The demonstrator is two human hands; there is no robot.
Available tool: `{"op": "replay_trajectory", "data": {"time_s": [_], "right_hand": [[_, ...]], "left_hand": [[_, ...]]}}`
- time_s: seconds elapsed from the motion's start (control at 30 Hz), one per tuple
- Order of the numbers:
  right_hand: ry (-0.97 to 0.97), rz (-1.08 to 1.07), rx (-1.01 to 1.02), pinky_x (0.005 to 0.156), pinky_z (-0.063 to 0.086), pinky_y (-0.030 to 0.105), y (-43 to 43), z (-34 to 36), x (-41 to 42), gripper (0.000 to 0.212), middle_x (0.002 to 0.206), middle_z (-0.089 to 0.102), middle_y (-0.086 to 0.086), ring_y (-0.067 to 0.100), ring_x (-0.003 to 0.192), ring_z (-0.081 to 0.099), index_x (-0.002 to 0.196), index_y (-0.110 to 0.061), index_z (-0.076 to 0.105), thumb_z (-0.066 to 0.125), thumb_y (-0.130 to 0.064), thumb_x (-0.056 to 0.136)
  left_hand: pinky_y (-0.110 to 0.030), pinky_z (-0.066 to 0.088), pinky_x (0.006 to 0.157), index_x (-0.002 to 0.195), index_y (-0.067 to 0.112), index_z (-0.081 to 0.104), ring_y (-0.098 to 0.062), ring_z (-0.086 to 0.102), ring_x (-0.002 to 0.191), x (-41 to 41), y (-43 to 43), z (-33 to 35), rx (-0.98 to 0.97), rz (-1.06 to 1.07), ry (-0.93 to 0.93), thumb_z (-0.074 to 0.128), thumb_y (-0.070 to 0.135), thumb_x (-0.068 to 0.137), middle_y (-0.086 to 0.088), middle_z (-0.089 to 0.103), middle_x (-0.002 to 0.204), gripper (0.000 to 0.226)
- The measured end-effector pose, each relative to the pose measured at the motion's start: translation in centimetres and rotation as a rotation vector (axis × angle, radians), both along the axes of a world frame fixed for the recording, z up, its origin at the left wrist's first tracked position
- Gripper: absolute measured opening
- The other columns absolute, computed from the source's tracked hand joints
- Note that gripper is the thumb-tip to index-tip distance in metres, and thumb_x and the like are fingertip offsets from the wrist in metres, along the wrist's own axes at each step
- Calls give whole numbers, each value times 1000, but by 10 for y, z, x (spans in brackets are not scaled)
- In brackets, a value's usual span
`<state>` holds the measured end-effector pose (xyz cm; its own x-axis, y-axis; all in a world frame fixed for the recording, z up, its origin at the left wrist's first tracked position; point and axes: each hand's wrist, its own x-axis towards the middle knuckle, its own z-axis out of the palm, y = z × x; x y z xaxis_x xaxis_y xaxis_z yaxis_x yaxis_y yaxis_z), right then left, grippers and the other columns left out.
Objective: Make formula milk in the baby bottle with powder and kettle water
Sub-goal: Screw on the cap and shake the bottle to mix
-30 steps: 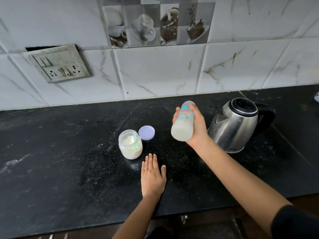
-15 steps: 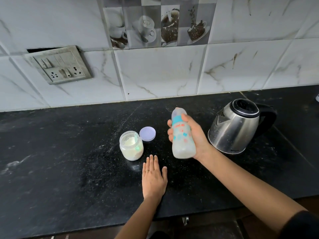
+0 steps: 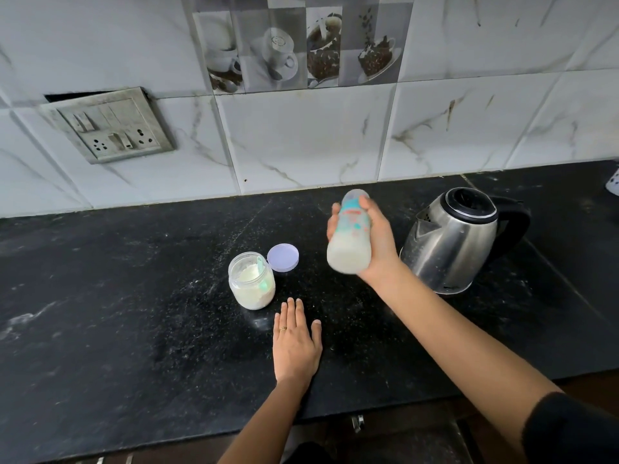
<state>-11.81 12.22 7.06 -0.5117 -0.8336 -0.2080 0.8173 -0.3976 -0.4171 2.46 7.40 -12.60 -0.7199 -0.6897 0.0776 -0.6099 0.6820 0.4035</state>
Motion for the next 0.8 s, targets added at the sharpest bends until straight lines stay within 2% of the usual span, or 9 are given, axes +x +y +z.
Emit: {"op": "replay_trajectory", "data": {"time_s": [0.1,0.2,0.27,0.4,0.5,0.57,0.6,0.7,0.8], "right_hand": [[-82,-63,33,54,56,26,1,3,-2,22,82,61,6,18,60,62,87,-8,67,66,-30,83],[221,140,-1,53,53,29,7,-6,13,56,86,63,8,20,60,60,114,-12,53,78,-28,66],[268,132,-27,52,53,30,8,-3,10,69,86,63,9,21,60,61,119,-16,47,83,-26,61],[-100,-61,-19,54,56,28,2,2,-10,51,82,61,6,19,60,63,113,-10,53,77,-29,72],[90,84,-13,53,55,29,7,-8,5,64,85,63,8,20,60,62,110,-10,54,85,-25,56],[237,133,-30,53,53,29,12,-7,10,62,86,64,9,21,60,61,116,-16,49,80,-26,63],[215,121,-38,52,53,29,11,-2,7,56,85,63,8,21,59,61,112,-15,50,79,-27,65],[-154,-96,6,50,55,27,2,7,-13,28,74,60,6,19,57,61,93,-12,53,66,-33,81],[-159,-92,54,52,55,26,6,1,-10,27,75,57,6,18,60,60,88,-12,52,66,-33,82]], "left_hand": [[-29,-3,116,148,9,24,-19,11,145,0,1,0,3,0,3,3,54,88,-8,21,156,78],[-30,-2,116,148,9,24,-19,12,145,0,1,0,2,2,4,4,54,88,-9,21,156,78],[-30,-3,116,148,9,24,-19,12,145,0,0,0,-2,-1,7,3,54,88,-9,21,156,78],[-30,-2,116,148,8,25,-19,12,145,0,1,-1,-1,-1,13,4,54,88,-9,22,155,78],[-29,-4,116,148,9,24,-19,11,145,0,1,-1,2,-1,5,3,54,87,-9,21,156,79],[-30,-2,116,148,8,25,-19,12,145,-1,1,-2,4,5,11,4,54,87,-9,22,155,79],[-30,-2,117,147,8,25,-19,13,145,-1,0,-2,1,5,14,4,54,87,-9,23,155,78],[-29,-4,116,148,9,23,-19,10,145,-1,0,-2,-6,-3,-6,1,54,86,-8,20,156,80],[-31,-2,117,148,9,23,-18,11,145,0,1,-2,-7,2,1,1,54,87,-8,20,156,80]]}}
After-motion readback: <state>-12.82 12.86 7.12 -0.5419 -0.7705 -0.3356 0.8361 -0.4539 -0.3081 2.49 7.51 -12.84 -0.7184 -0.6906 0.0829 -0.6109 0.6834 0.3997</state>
